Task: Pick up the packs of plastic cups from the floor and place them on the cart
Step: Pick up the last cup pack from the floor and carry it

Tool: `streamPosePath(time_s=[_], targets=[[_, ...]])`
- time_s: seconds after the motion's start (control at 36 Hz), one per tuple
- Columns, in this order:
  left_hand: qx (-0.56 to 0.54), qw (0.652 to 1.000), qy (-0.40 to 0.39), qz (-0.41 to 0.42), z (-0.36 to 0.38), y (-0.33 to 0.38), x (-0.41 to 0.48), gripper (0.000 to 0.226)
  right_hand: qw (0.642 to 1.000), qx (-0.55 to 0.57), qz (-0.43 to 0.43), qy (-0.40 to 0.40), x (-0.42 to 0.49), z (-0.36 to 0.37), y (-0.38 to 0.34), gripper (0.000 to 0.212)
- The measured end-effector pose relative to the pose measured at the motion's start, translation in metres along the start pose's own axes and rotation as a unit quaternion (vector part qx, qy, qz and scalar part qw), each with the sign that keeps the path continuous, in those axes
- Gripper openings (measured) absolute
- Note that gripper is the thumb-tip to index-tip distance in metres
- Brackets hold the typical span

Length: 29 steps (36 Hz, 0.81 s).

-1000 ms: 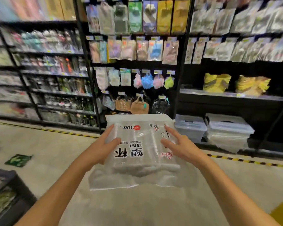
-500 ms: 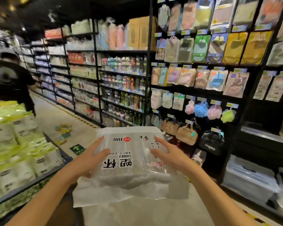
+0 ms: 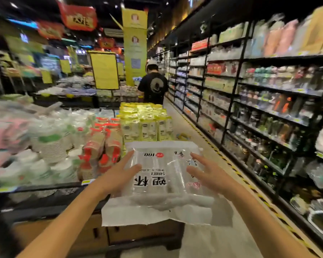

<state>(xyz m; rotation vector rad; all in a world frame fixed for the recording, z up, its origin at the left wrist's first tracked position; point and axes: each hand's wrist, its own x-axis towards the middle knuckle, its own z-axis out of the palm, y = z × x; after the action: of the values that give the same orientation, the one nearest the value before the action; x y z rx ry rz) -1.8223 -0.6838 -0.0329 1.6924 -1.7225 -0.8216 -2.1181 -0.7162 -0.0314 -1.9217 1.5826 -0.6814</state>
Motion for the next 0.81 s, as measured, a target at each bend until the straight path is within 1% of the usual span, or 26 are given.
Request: streamPosePath(time_s=[0.17,0.25,0.33,0.39,0.44,0.5,0.58,0.64,0.69,0.75,0.81], targets=[[-0.017,0.996,0.072,-0.052,-0.100,-0.078,-0.024,0.068,0.995,-0.001,-0.080,-0.065,0.060,0.089,-0.087,0.068],[0.008,0.990,0.109,-0.092,-0.146,-0.112,-0.040,0.066,0.989,0.005,-0.114,-0.095,0.082,0.134,-0.131,0.065],[0.010,0.982,0.145,-0.122,-0.188,-0.152,-0.053,0.068,0.980,0.022,-0.147,-0.129,0.101,0.179,-0.174,0.068],[-0.006,0.976,0.167,-0.141,-0.214,-0.180,-0.064,0.071,0.975,0.027,-0.165,-0.149,0.111,0.208,-0.203,0.070],[-0.040,0.969,0.185,-0.160,-0.237,-0.202,-0.077,0.078,0.969,0.031,-0.176,-0.168,0.119,0.237,-0.229,0.064],[-0.050,0.961,0.205,-0.178,-0.257,-0.223,-0.090,0.084,0.961,0.033,-0.199,-0.189,0.127,0.264,-0.255,0.063],[-0.056,0.948,0.242,-0.200,-0.285,-0.252,-0.107,0.081,0.945,0.035,-0.228,-0.233,0.143,0.305,-0.292,0.062],[-0.021,0.938,0.264,-0.224,-0.303,-0.272,-0.118,0.077,0.933,0.038,-0.251,-0.256,0.153,0.331,-0.319,0.062],[-0.004,0.926,0.291,-0.239,-0.320,-0.292,-0.129,0.079,0.919,0.035,-0.282,-0.275,0.166,0.357,-0.346,0.062],[-0.035,0.914,0.316,-0.254,-0.335,-0.308,-0.142,0.082,0.901,0.028,-0.314,-0.296,0.178,0.384,-0.373,0.062],[-0.089,0.889,0.364,-0.262,-0.347,-0.325,-0.155,0.096,0.884,0.020,-0.342,-0.317,0.190,0.411,-0.401,0.065]])
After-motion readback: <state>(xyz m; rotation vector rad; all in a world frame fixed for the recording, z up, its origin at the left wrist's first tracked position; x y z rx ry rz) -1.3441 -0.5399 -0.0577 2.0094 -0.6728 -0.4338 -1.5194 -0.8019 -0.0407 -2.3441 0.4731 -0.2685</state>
